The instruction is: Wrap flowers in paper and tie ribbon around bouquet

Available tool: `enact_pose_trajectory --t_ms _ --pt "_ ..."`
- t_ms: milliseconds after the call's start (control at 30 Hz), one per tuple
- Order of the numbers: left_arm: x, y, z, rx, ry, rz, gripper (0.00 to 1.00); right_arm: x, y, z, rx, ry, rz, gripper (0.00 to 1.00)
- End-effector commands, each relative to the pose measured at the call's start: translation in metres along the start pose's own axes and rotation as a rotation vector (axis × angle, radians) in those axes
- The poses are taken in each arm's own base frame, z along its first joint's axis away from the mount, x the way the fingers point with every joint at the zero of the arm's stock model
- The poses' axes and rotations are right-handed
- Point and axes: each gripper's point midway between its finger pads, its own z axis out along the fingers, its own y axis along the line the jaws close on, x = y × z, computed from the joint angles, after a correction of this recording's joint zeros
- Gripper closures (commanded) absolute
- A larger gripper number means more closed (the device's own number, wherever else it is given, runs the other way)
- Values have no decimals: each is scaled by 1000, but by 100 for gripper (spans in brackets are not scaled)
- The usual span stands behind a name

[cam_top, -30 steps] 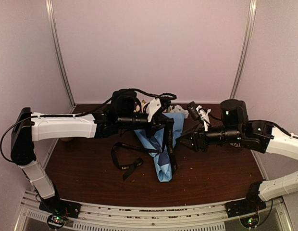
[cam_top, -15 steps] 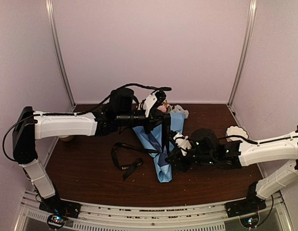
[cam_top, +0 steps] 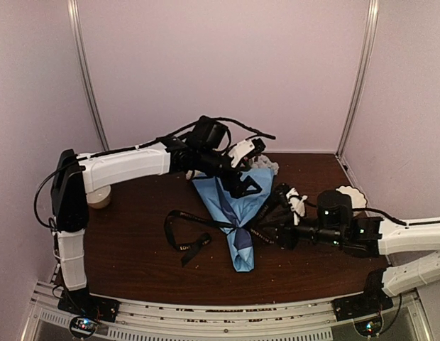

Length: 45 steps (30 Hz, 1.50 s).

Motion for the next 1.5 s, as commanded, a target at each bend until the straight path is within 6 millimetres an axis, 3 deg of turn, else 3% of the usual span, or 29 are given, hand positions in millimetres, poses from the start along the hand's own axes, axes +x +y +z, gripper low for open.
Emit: enact_pose_trajectory --t_ms 0,100,200,267,367,433,600,700,833,967,1033,1133,1167,1267,1367,1467 --pt "88 -25 -22 106 409 -9 2 -19 -25 -26 43 -144 138 60" --pt "108 -29 -42 92 502 12 2 -20 -44 -37 104 -175 182 59" --pt "126 -8 -66 -52 554 -7 2 -22 -57 -42 153 -177 195 58" --pt "139 27 -92 -181 536 -138 2 -23 -58 -42 159 -169 193 58" --pt "191 77 -124 -366 586 -362 3 -22 -56 -40 144 -157 193 57" --pt "224 89 -131 -400 632 -419 7 -20 -55 -37 134 -152 195 57" --pt "275 86 -126 -376 738 -463 19 -17 -51 -29 113 -114 200 56" --pt "294 84 -127 -370 781 -511 35 -17 -50 -29 107 -112 205 56" --pt "296 73 -127 -331 762 -539 61 -16 -52 -32 119 -109 200 56" --pt "306 71 -130 -345 794 -530 100 -19 -53 -37 130 -120 194 56" --pt "306 71 -132 -351 791 -521 100 -22 -53 -40 131 -129 190 56" --pt "288 70 -132 -335 725 -486 100 -28 -52 -46 131 -150 187 56" --pt "274 66 -130 -305 665 -466 100 -30 -51 -49 127 -157 185 56" --pt "207 41 -126 -192 423 -363 100 -37 -46 -55 112 -171 170 55" --pt "127 -9 -126 -42 201 -171 100 -48 -36 -59 59 -183 145 55" --pt "59 -87 -128 127 28 90 100 -62 -20 -61 -22 -191 124 54"
